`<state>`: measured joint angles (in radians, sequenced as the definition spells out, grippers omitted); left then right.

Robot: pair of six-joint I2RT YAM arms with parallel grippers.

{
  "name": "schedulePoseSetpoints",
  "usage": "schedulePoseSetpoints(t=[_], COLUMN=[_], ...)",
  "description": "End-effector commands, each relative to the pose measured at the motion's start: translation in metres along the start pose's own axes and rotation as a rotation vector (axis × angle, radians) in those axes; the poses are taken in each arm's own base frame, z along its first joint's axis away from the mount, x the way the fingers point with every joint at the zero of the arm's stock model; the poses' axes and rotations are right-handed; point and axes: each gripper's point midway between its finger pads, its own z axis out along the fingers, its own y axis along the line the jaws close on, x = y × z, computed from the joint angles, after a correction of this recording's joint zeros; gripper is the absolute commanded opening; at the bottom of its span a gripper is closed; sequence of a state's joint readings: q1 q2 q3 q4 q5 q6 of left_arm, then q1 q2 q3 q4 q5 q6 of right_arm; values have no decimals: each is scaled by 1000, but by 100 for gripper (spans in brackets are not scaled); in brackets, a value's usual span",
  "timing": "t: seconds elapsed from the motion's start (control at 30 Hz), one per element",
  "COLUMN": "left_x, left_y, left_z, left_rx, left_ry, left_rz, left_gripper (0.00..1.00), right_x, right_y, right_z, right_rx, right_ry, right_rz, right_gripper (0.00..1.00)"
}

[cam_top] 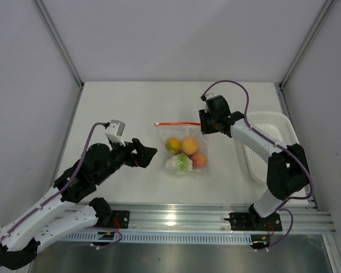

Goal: Place the food in the zip-top bag and seal the zipper
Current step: Place the zipper food storage bag at the center of the board, then reset both arms

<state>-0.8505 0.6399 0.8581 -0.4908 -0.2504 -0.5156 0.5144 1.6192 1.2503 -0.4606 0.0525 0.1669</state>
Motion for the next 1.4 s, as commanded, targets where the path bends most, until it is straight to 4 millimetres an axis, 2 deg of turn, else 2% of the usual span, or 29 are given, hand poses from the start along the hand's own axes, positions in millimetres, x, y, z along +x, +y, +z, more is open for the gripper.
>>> schedulePoseSetpoints(t=[0.0, 0.03, 0.07, 0.17, 0.2, 0.23, 0.3, 0.33, 0.37, 0.43, 0.47, 0.5, 0.53, 0.57, 0.6, 0.7, 0.73, 0.77, 0.8, 0.83, 0.87, 0.9, 0.93, 1.07, 1.17, 1.2, 1.3, 1.33, 1.37], left_x=[13, 18, 26, 29, 30, 32, 33, 34, 37, 38, 42, 45, 49, 48, 51, 57, 59, 60, 60, 64, 64, 68, 69, 75, 77, 79, 82, 84, 85], left_y=[-21, -22, -24, -26, -26, -26, -27, -26, -24, -23, -21, -19, -17, -19, -19, -21, -21, -21, -21, -20, -20, -18, -24, -22, -23, -22, -14, -12, -11], left_z=[-3, -5, -5, -4, -4, -4, -6, -7, -8, -10, -9, -10, -9, -10, -10, -10, -9, -9, -10, -9, -9, -7, -11, -11, -14, -15, -16, -16, -17], left_rx=[148, 166, 189, 204, 203, 200, 210, 209, 210, 215, 213, 217, 217, 229, 235, 251, 249, 247, 250, 248, 255, 255, 297, 328, 359, 364, 343, 337, 339], left_ry=[12, 15, 37, 44, 48, 57, 61, 59, 59, 45, 43, 36, 41, 33, 36, 57, 61, 65, 61, 68, 59, 60, 51, 21, 0, -2, -22, -20, -23], left_rz=[-57, -70, -82, -102, -103, -104, -106, -108, -114, -124, -136, -145, -155, -163, -169, -185, -189, -203, -211, -227, -238, -247, -267, -313, -336, -337, -329, -324, -321], left_gripper=[100, 99, 100, 100, 100, 99, 99, 100, 99, 100, 99, 99, 99, 99, 100, 99, 99, 100, 100, 99, 100, 99, 99, 99, 99, 99, 100, 99, 99], right_x=[-24, -24, -22, -26, -27, -27, -33, -25, -32, -16, -14, -13, -3, 0, 1, 25, 29, 44, 53, 63, 72, 89, 91, 102, 116, 116, 131, 128, 136], right_y=[-11, -18, -22, -34, -34, -37, -35, -38, -35, -38, -40, -42, -45, -43, -41, -30, -28, -26, -33, -36, -37, -39, -38, -20, -11, -6, 8, 13, 17], right_z=[7, 9, 13, 11, 8, 4, -18, -26, -50, -69, -80, -105, -111, -121, -144, -163, -177, -175, -185, -187, -187, -182, -190, -201, -194, -191, -173, -174, -169], right_rx=[29, 55, 67, 128, 134, 150, 166, 184, 199, 223, 239, 236, 241, 216, 182, 91, 64, 53, 76, 91, 98, 110, 102, 27, -6, -30, -76, -100, -110], right_ry=[-58, -59, -50, -66, -71, -70, -110, -105, -164, -156, -174, -208, -206, -220, -262, -251, -286, -264, -284, -280, -278, -250, -293, -327, -301, -305, -257, -261, -245], right_rz=[10, 14, 11, 18, 16, 19, 32, 35, 38, 67, 84, 108, 134, 143, 160, 208, 234, 280, 322, 362, 419, 434, 459, 536, 546, 553, 548, 551, 532], right_gripper=[43, 51, 64, 83, 94, 98, 100, 99, 99, 99, 99, 99, 99, 99, 99, 99, 99, 99, 99, 99, 99, 99, 99, 99, 99, 99, 99, 99, 100])
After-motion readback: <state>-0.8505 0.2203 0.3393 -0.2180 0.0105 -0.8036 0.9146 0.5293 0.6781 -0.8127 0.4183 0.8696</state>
